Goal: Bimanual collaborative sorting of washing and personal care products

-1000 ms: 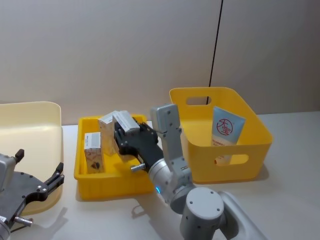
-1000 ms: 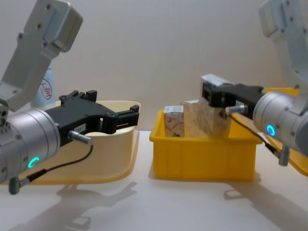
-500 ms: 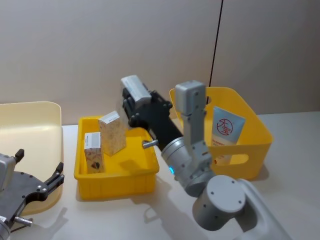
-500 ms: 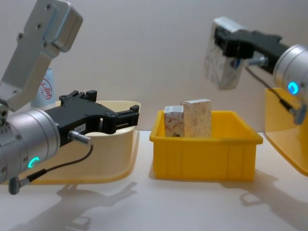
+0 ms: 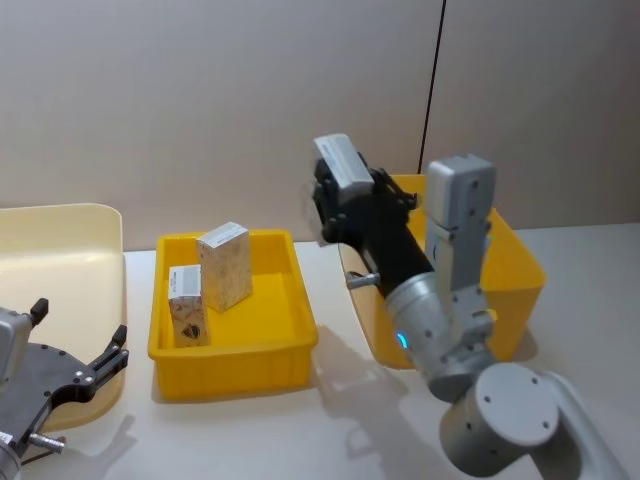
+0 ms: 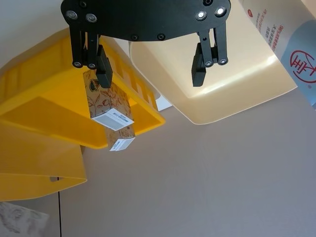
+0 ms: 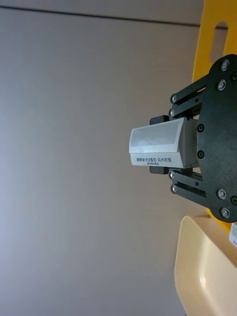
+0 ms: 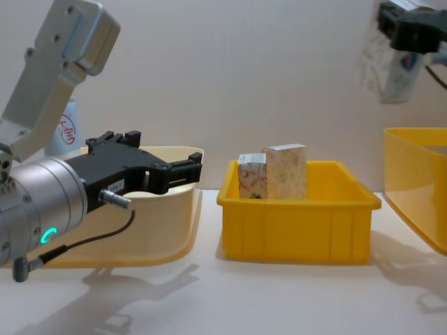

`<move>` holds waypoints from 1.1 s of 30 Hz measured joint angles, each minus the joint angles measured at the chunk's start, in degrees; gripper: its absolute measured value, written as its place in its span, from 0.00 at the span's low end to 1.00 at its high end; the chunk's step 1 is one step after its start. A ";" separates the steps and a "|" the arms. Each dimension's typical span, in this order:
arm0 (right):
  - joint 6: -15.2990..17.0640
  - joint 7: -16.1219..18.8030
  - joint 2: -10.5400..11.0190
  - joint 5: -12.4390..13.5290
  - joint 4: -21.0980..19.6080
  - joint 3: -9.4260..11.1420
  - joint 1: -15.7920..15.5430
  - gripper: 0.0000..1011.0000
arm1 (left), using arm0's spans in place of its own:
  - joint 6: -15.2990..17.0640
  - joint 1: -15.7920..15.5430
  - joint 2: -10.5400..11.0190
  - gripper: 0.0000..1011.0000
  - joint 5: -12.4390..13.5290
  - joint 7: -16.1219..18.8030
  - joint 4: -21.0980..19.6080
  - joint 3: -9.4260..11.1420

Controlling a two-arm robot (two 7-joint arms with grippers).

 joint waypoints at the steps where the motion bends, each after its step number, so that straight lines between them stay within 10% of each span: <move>1: 0.72 -0.58 0.11 -0.27 -1.17 0.48 -0.94 0.41 | 0.00 0.00 0.00 0.99 0.00 0.00 0.00 0.00; 33: 3.42 -5.99 1.31 -4.70 -8.46 6.73 -9.54 0.41 | 0.00 0.00 0.00 0.99 0.00 0.00 0.00 0.00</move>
